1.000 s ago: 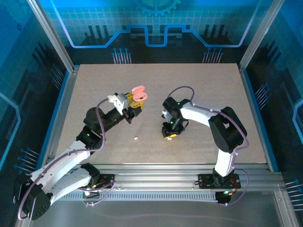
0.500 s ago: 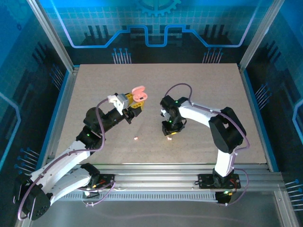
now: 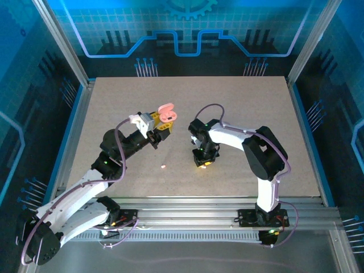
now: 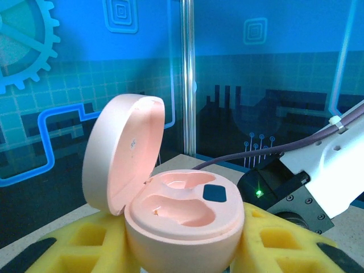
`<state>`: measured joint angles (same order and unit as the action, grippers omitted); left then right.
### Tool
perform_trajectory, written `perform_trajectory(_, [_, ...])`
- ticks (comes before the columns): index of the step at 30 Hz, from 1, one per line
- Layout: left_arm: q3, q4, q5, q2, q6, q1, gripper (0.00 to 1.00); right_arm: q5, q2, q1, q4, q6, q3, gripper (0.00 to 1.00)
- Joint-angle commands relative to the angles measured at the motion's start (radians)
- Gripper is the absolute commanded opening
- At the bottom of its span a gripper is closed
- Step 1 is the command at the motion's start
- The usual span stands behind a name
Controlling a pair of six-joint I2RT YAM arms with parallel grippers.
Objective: Insert the wireless bluetooth earbuds into the charging case
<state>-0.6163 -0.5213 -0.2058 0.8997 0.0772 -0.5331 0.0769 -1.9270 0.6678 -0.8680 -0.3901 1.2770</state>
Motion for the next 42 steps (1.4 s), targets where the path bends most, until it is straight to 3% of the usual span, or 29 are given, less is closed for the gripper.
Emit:
perform_trajectory(1, [-0.025,-0.041,-0.009,-0.015,-0.013,-0.003,0.31,-0.015,-0.021,0.015,-0.025,-0.011,0.030,0.30])
perform_trajectory(15, [-0.028,-0.039,-0.013,-0.009,-0.019,-0.003,0.31,-0.007,-0.039,0.015,-0.036,-0.004,0.033,0.28])
perform_trajectory(24, [-0.030,-0.033,-0.012,-0.004,-0.017,-0.004,0.30,0.028,0.016,0.000,-0.031,0.008,0.032,0.21])
perform_trajectory(28, [-0.027,-0.033,-0.005,-0.003,-0.019,-0.003,0.30,0.228,0.122,-0.048,0.034,0.064,0.004,0.21])
perform_trajectory(34, [-0.026,-0.014,0.028,-0.001,0.002,-0.004,0.30,0.743,0.210,-0.171,0.132,0.118,-0.019,0.18])
perform_trajectory(42, [-0.021,0.002,0.055,0.011,0.022,-0.003,0.30,1.110,0.246,-0.244,0.199,0.109,0.000,0.19])
